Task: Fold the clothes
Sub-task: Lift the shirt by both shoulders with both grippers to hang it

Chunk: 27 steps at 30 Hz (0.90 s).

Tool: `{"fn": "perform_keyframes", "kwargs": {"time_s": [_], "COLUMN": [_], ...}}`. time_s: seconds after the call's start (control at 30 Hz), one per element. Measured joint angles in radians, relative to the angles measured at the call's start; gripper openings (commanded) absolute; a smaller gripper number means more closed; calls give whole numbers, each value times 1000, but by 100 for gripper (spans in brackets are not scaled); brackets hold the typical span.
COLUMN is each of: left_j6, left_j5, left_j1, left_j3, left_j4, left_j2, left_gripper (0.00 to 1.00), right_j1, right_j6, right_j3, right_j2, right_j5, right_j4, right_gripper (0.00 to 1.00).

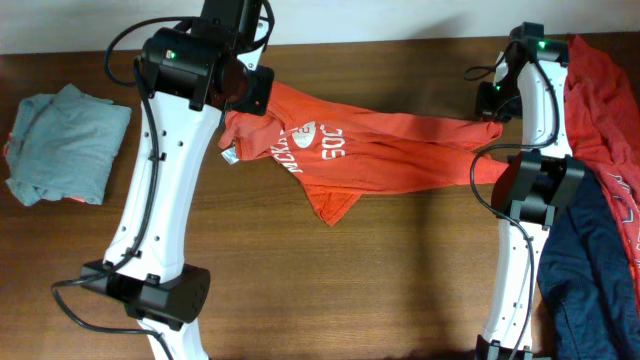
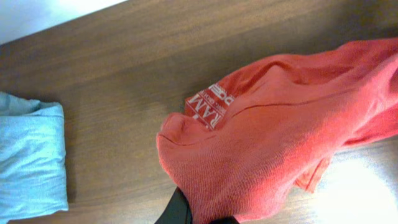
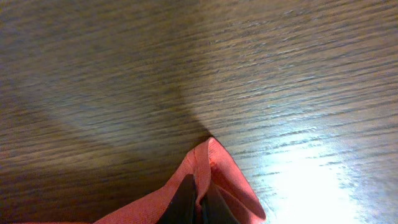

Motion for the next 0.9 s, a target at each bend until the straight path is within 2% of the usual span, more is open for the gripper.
{"fn": "perform_keyframes", "kwargs": {"time_s": [0.4, 0.5, 0.7, 0.9], "left_j6": [0, 0, 0, 0], "left_j5": [-34, -40, -46, -48], "left_j1": [95, 137, 211, 217], "left_j3": [4, 35, 240, 386], "left_j4": [66, 72, 77, 77], "left_j2": [0, 0, 0, -5], "left_gripper": [1, 1, 1, 1], "right_j1": [-8, -10, -11, -17], "right_j6": [0, 0, 4, 4], "right_j3": [321, 345, 357, 362], "right_j2": [-59, -145, -369, -571], "right_j5": [0, -8, -27, -27], "right_j4": [-151, -159, -159, -156], "right_gripper": [4, 4, 4, 4]}}
